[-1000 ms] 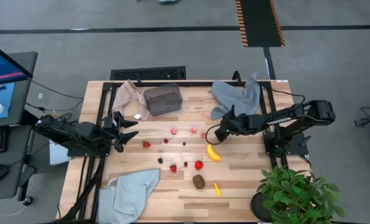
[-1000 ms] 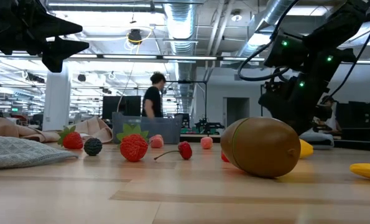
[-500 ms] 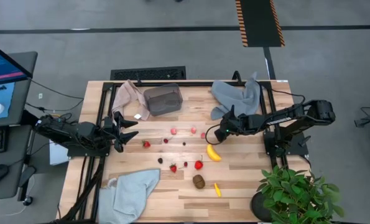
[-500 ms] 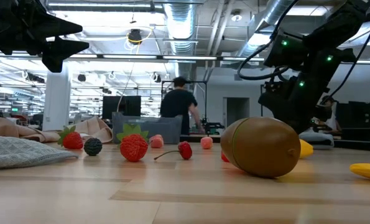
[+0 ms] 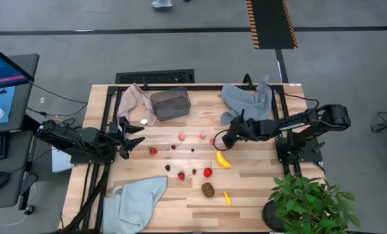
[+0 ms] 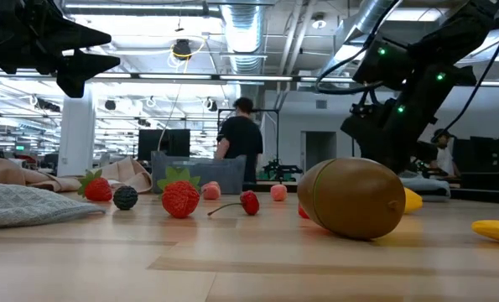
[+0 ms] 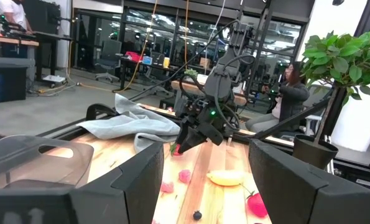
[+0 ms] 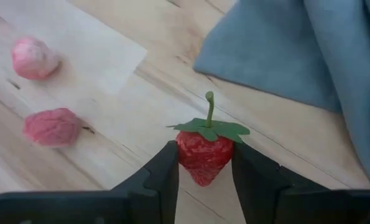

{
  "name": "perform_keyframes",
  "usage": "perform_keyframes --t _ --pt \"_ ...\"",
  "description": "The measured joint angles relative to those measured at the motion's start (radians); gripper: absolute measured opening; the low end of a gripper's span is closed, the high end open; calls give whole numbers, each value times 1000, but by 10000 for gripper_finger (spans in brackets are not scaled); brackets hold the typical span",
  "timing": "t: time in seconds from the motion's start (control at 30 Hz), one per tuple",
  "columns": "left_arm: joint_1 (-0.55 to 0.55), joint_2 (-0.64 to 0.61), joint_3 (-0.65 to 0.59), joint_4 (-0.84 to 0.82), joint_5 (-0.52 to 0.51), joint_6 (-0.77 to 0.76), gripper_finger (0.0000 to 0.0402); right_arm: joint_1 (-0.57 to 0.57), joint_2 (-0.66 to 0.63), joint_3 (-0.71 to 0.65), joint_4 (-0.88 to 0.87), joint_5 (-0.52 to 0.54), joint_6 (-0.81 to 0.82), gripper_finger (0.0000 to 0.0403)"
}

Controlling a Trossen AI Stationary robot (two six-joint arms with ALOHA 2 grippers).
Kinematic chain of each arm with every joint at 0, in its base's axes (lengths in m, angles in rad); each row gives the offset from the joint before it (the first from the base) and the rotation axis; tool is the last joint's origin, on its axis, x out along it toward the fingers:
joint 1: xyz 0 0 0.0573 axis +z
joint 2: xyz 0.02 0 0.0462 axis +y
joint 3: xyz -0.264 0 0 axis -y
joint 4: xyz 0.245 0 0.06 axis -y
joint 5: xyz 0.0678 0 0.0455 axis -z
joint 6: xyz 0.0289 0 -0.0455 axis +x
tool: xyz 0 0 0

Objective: Pick and placing Produce into tupperware
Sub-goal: Put the red strawberry into the black bin

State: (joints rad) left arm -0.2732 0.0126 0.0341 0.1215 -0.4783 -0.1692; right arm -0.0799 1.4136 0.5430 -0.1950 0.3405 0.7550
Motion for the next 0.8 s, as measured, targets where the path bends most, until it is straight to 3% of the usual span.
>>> perform_keyframes --t 0.4,0.8 --pt "0 0 0 0 0 0 226 -39 0 13 162 -54 -126 153" --pt "0 0 0 0 -1 1 226 -81 0 203 196 -90 -290 155"
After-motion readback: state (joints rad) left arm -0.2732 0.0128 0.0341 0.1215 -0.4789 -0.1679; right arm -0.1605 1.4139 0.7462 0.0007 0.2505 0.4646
